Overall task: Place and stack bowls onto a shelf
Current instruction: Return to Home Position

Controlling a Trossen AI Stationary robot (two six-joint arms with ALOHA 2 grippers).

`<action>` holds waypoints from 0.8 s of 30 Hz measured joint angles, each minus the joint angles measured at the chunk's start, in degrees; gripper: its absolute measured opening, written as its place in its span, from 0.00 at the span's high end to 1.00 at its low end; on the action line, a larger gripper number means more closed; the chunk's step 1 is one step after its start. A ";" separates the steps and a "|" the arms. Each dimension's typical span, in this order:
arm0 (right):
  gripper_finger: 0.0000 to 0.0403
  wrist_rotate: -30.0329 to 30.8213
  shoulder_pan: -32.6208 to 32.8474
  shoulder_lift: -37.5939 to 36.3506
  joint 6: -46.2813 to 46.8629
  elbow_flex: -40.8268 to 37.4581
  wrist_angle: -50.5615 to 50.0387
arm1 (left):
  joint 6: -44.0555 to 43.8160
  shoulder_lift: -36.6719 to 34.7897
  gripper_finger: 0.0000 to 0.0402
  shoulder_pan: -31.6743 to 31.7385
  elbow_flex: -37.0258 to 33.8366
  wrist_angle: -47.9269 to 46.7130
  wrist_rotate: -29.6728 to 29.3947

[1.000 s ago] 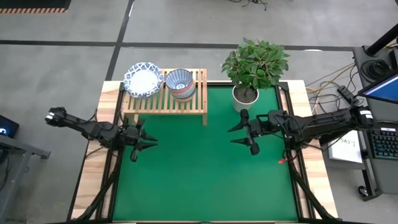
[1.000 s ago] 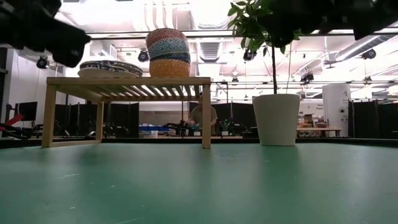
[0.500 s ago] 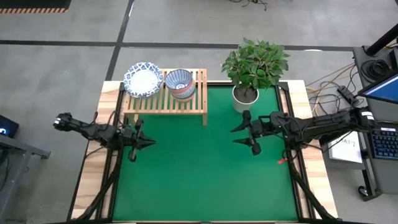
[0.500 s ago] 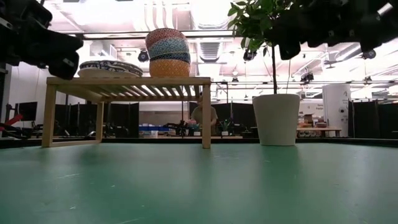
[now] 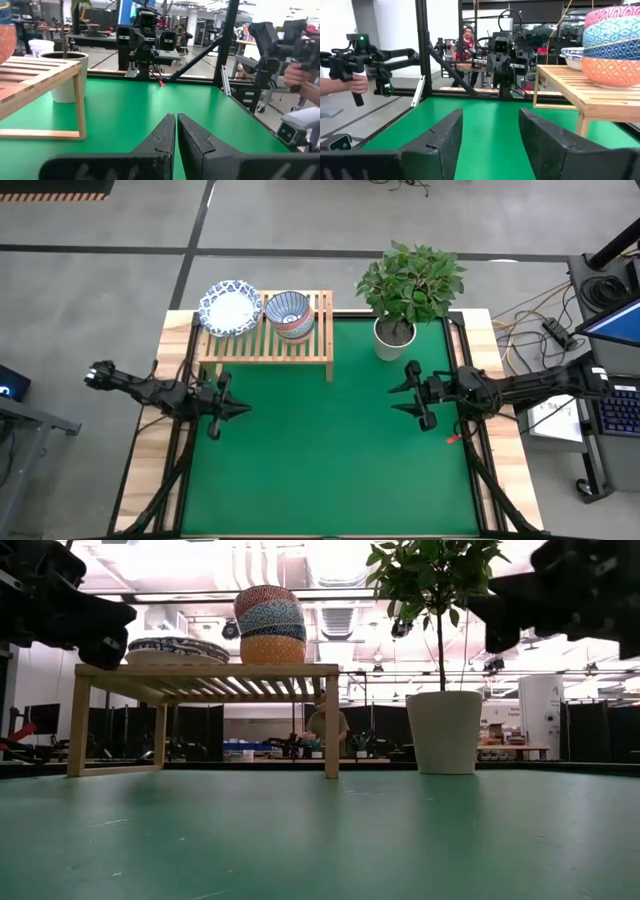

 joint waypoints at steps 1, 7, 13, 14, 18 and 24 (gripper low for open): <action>0.56 -0.07 0.00 -0.94 0.04 -0.77 0.08 | -0.55 0.09 1.00 -0.01 -0.02 0.05 -0.46; 0.65 -1.45 0.02 -5.87 0.54 -2.96 -0.03 | -1.39 0.25 1.00 -0.01 -0.02 0.21 -2.33; 0.72 -6.12 0.04 -10.17 0.28 -2.96 -0.51 | -0.32 0.25 1.00 -0.01 -0.02 0.24 -2.77; 0.72 -6.12 0.02 -10.95 0.35 -2.96 -0.84 | -0.32 0.25 1.00 -0.01 -0.02 0.24 -2.77; 0.75 -8.25 0.02 -13.81 1.17 -2.96 -4.93 | -0.32 0.25 1.00 -0.01 -0.02 0.24 -2.77; 0.79 -16.49 0.07 -16.53 4.32 -2.96 -5.61 | -0.34 0.25 1.00 -0.01 -0.02 0.26 -2.77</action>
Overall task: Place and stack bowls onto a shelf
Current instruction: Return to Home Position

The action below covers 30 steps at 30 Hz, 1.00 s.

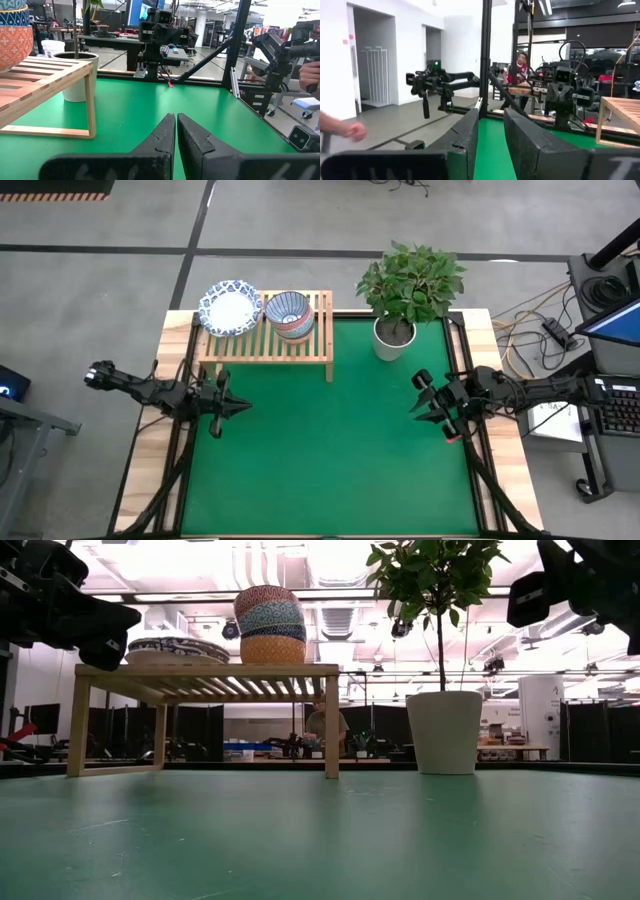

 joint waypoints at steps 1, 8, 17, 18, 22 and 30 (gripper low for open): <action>0.80 0.00 0.00 -0.37 0.24 0.00 -0.48 | 0.00 0.00 1.00 0.00 0.00 0.00 0.00; 0.83 -1.72 -0.03 -2.61 -0.85 0.00 -4.33 | 0.00 0.00 1.00 0.00 0.00 0.01 -0.01; 0.83 -7.01 -0.04 -8.38 -2.87 0.00 -7.09 | -0.02 0.00 1.00 0.00 0.00 0.02 -0.02; 0.83 -7.01 -0.04 -9.28 -3.21 0.00 -7.41 | -0.02 0.00 1.00 0.00 0.00 0.02 -0.02; 0.83 -7.02 -0.04 -13.85 -4.98 0.00 -9.82 | -0.02 0.00 1.00 0.00 -0.02 0.02 -0.02; 0.83 -7.36 -0.13 -22.67 -6.36 0.00 -14.36 | -0.02 0.00 1.00 0.00 -0.02 0.04 -0.02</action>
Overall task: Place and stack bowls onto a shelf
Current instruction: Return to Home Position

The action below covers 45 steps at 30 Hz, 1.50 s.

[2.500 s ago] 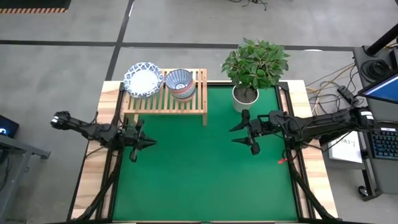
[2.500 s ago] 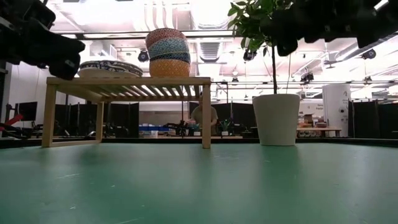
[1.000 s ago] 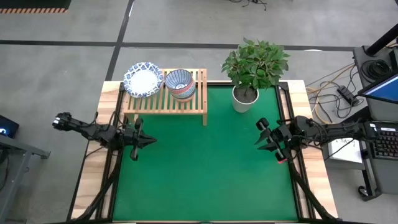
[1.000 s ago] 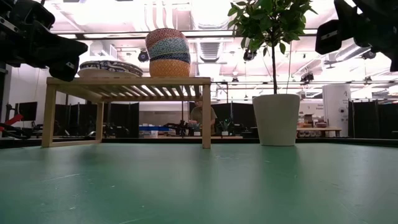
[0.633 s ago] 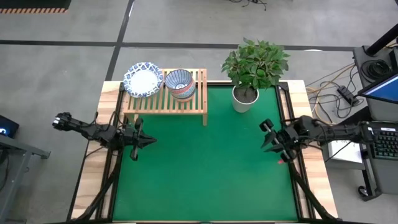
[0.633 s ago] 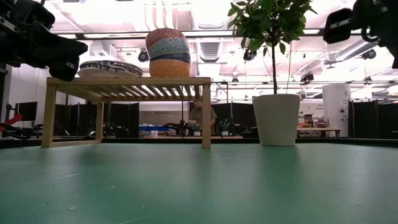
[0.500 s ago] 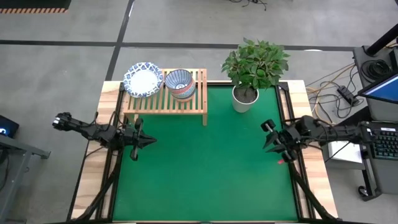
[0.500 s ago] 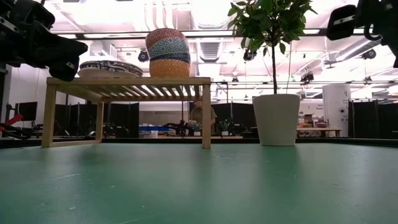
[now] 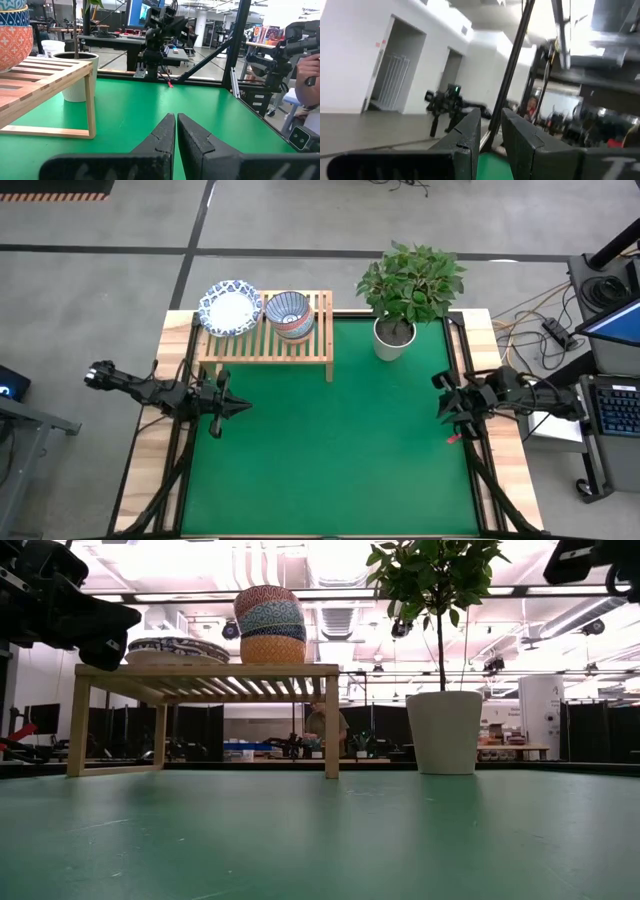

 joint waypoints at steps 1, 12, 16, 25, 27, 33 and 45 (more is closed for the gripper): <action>0.83 -0.35 0.00 0.00 0.13 -0.02 -0.84 | 0.00 -0.02 0.99 0.00 0.00 0.00 0.00; 0.83 2.80 -0.02 0.90 -2.56 -0.02 -9.12 | 0.00 0.09 0.99 0.00 -0.04 0.17 -0.02; 0.83 6.44 -0.02 1.28 -3.03 -0.02 -17.75 | -0.01 0.22 0.99 0.00 -0.04 0.17 -0.02; 0.83 6.54 -0.02 3.00 15.97 0.04 -23.48 | -0.01 0.85 0.99 0.00 -0.04 0.17 -0.02; 0.83 6.55 -0.02 3.44 17.91 0.04 -23.51 | 0.00 0.90 0.99 0.00 -0.04 0.17 -0.02; 0.83 6.52 -0.02 3.43 17.53 0.04 -23.57 | 0.00 1.42 0.99 0.00 -0.04 0.20 -0.02; 0.83 6.52 -0.02 3.45 17.51 0.04 -23.57 | -0.01 1.91 1.00 0.00 -0.04 0.19 -0.02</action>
